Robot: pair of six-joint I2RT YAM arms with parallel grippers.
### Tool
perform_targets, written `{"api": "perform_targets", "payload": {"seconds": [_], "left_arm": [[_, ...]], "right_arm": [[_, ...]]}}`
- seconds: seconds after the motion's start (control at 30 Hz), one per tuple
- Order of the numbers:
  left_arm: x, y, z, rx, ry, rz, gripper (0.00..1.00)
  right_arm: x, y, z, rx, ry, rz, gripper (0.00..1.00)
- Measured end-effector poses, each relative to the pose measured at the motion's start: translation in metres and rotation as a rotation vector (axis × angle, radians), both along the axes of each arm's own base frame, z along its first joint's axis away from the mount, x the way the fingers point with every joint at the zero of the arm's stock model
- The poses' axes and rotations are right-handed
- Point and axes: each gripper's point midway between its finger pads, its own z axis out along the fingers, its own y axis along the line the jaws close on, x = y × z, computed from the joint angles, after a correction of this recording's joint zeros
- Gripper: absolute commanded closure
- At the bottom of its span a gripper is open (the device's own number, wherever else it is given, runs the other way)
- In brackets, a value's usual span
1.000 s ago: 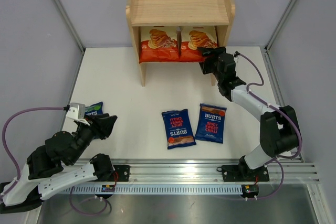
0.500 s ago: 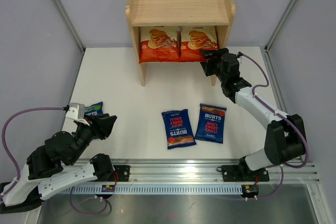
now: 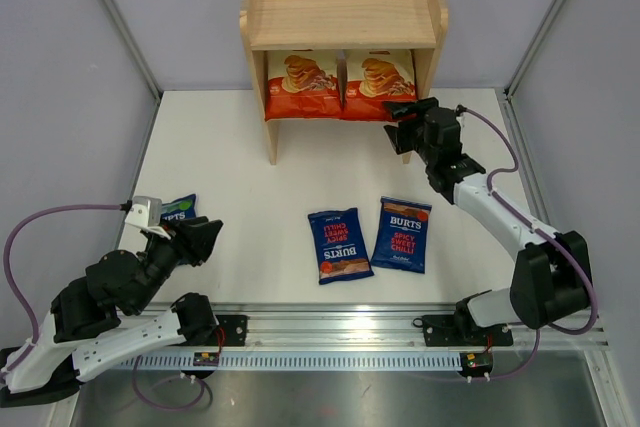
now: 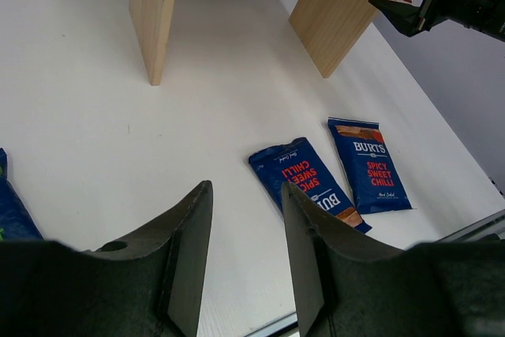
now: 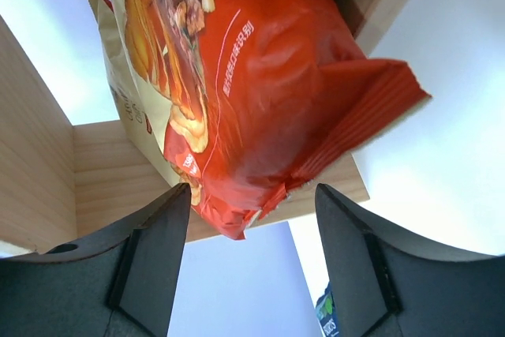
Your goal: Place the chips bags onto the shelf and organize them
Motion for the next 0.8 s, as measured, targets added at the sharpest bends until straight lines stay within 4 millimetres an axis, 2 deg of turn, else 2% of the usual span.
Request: {"api": "perform_targets", "payload": {"seconds": [0.27,0.33,0.37,0.4,0.47,0.5,0.63,0.8], "left_arm": [[0.000,-0.001,-0.001,-0.001,0.006,0.002,0.57],[0.001,-0.002,-0.001,0.002,0.009,0.003,0.54],[0.001,-0.002,-0.002,0.004,0.012,0.004,0.47],[0.002,-0.003,-0.003,0.007,0.016,0.006,0.29],[0.003,-0.006,-0.005,0.010,0.032,0.011,0.16],[0.004,-0.009,-0.007,0.012,0.045,0.014,0.01],[0.010,-0.029,-0.021,0.048,0.114,0.021,0.01],[0.023,-0.068,-0.058,0.111,0.217,0.022,0.01]], "right_arm": [[-0.017,-0.004,0.006,-0.019,-0.011,0.018,0.17],[-0.024,-0.006,0.007,-0.024,-0.012,0.026,0.14],[-0.029,-0.007,0.007,-0.029,-0.011,0.031,0.13],[-0.034,-0.008,0.008,-0.036,-0.013,0.038,0.12],[-0.044,-0.009,0.013,-0.058,-0.025,0.062,0.06],[-0.051,-0.010,0.017,-0.083,-0.036,0.077,0.01],[-0.080,-0.015,0.031,-0.195,-0.087,0.146,0.01],[-0.128,-0.030,0.046,-0.393,-0.163,0.233,0.01]]}}
